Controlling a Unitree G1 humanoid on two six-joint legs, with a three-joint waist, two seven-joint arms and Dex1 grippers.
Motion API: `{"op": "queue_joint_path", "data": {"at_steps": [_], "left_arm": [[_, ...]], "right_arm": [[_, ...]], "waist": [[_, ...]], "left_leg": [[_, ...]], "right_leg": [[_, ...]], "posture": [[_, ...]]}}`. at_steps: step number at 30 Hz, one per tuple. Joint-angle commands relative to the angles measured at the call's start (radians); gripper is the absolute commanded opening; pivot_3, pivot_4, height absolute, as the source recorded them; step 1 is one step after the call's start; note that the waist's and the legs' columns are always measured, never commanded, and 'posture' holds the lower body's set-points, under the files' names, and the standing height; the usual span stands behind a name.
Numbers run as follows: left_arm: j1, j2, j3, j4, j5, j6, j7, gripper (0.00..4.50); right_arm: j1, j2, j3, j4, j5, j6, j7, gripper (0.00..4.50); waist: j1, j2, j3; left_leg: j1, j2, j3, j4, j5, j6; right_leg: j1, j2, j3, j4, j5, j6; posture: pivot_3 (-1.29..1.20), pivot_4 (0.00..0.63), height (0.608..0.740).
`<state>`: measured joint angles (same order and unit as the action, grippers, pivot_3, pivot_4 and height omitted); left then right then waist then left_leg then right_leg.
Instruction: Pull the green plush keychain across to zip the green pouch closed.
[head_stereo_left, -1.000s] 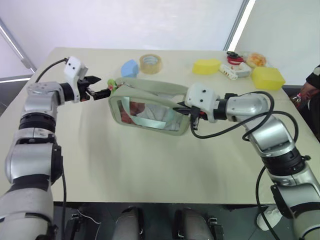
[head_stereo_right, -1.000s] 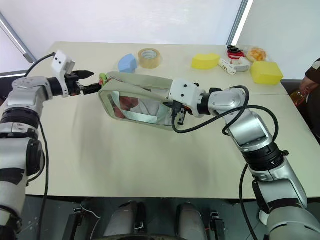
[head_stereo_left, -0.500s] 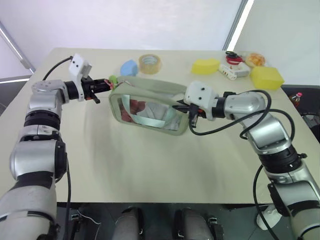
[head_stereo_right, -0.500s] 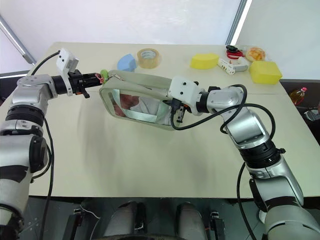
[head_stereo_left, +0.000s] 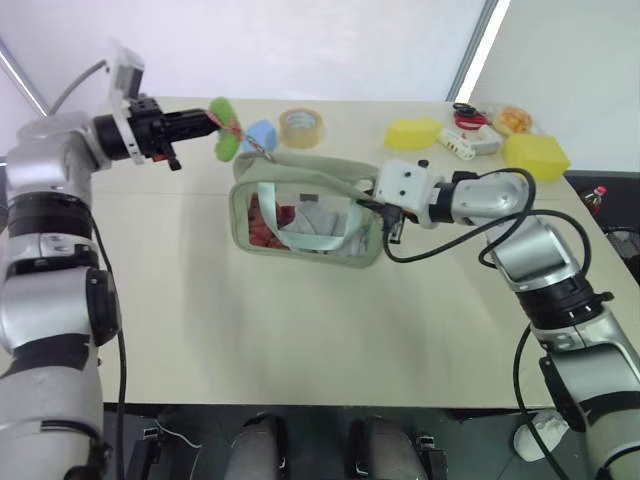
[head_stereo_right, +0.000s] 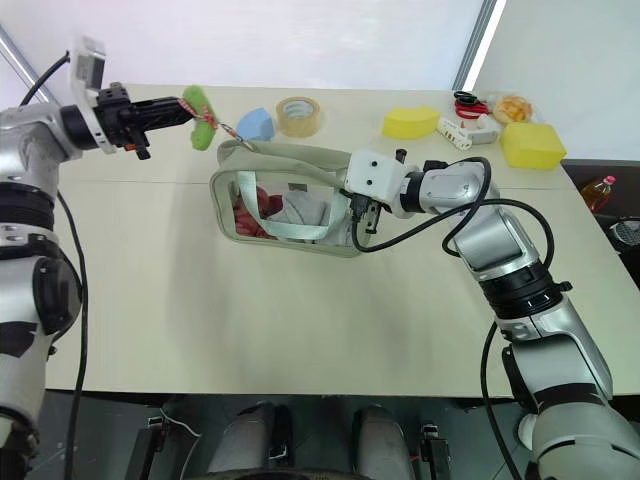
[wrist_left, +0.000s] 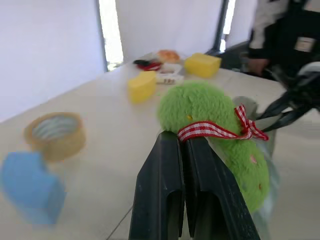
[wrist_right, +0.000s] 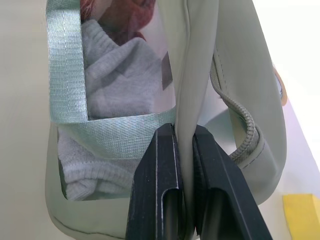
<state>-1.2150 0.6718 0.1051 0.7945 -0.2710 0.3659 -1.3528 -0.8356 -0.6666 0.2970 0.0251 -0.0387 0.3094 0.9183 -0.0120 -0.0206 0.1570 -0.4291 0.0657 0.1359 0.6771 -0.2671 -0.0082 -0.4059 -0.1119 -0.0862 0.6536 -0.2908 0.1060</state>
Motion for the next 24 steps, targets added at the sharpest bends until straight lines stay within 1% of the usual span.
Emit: {"op": "queue_joint_path", "data": {"at_steps": [1, 6, 7, 9, 10, 12, 16, 21, 24], "left_arm": [[0.033, -0.048, -0.042, -0.105, 0.003, -0.014, 0.010, 0.03], [0.043, -0.093, -0.091, -0.104, 0.050, -0.083, 0.052, 0.03], [0.041, -0.097, -0.091, -0.103, 0.048, -0.090, 0.052, 0.32], [0.031, -0.104, -0.086, -0.094, 0.042, -0.094, 0.057, 0.91], [0.023, -0.106, -0.081, -0.085, 0.040, -0.095, 0.064, 1.29], [0.000, -0.095, -0.073, -0.072, 0.038, -0.094, 0.070, 2.32], [-0.034, -0.035, -0.073, -0.064, 0.055, -0.111, 0.061, 4.45], [-0.041, 0.061, -0.066, -0.080, 0.061, -0.109, 0.040, 4.49], [0.028, 0.144, -0.057, -0.196, 0.036, -0.037, -0.002, 4.49]], "right_arm": [[-0.024, 0.015, -0.014, -0.004, -0.018, 0.001, -0.007, 0.00], [-0.020, 0.026, -0.020, -0.021, -0.026, 0.014, -0.004, 0.00], [-0.017, 0.025, -0.022, -0.027, -0.026, 0.019, -0.004, 0.00], [-0.013, 0.024, -0.024, -0.034, -0.026, 0.024, -0.005, 0.00], [-0.012, 0.024, -0.025, -0.036, -0.026, 0.025, -0.005, 0.00], [-0.008, 0.024, -0.027, -0.043, -0.025, 0.032, -0.005, 0.00], [-0.004, 0.028, -0.026, -0.048, -0.024, 0.034, -0.005, 0.00], [-0.010, 0.037, -0.021, -0.041, -0.024, 0.027, -0.004, 0.00], [-0.014, 0.044, -0.020, -0.034, -0.024, 0.022, -0.003, 0.00]], "waist": [[-0.003, 0.000, 0.000], [-0.006, 0.000, 0.000], [-0.006, 0.000, 0.000], [-0.005, 0.000, 0.000], [-0.005, 0.000, 0.000], [-0.003, 0.000, 0.000], [-0.004, 0.000, 0.000], [-0.005, 0.000, 0.000], [-0.009, 0.000, 0.000]], "left_leg": [[0.000, 0.000, 0.000, 0.000, 0.000, 0.000], [0.000, 0.000, 0.000, 0.000, 0.000, 0.000], [0.000, 0.000, 0.000, 0.000, 0.000, 0.000], [0.000, 0.000, 0.000, 0.000, 0.000, 0.000], [0.000, 0.000, 0.000, 0.000, 0.000, 0.000], [0.000, 0.000, 0.000, 0.000, 0.000, 0.000], [0.000, 0.000, 0.000, 0.000, 0.000, 0.000], [0.000, 0.000, 0.001, -0.001, 0.000, 0.000], [0.000, 0.000, 0.001, -0.001, 0.000, 0.000]], "right_leg": [[0.000, 0.000, 0.000, 0.000, 0.000, 0.000], [-0.001, 0.000, 0.000, 0.002, 0.000, 0.000], [-0.001, 0.000, 0.000, 0.002, 0.000, 0.000], [-0.001, 0.000, 0.000, 0.002, 0.000, 0.000], [-0.001, 0.000, 0.000, 0.002, 0.000, 0.000], [-0.001, 0.000, 0.000, 0.002, 0.000, 0.000], [-0.001, 0.000, 0.000, 0.001, 0.000, 0.000], [-0.001, 0.000, 0.000, 0.002, 0.000, 0.000], [-0.001, 0.000, 0.000, 0.002, 0.000, 0.000]], "posture": [[0.00, 0.150, 0.740], [0.00, 0.150, 0.740], [0.00, 0.150, 0.740], [0.00, 0.150, 0.740], [0.00, 0.150, 0.740], [0.00, 0.150, 0.740], [0.00, 0.150, 0.740], [0.00, 0.150, 0.740], [0.00, 0.150, 0.740]]}}
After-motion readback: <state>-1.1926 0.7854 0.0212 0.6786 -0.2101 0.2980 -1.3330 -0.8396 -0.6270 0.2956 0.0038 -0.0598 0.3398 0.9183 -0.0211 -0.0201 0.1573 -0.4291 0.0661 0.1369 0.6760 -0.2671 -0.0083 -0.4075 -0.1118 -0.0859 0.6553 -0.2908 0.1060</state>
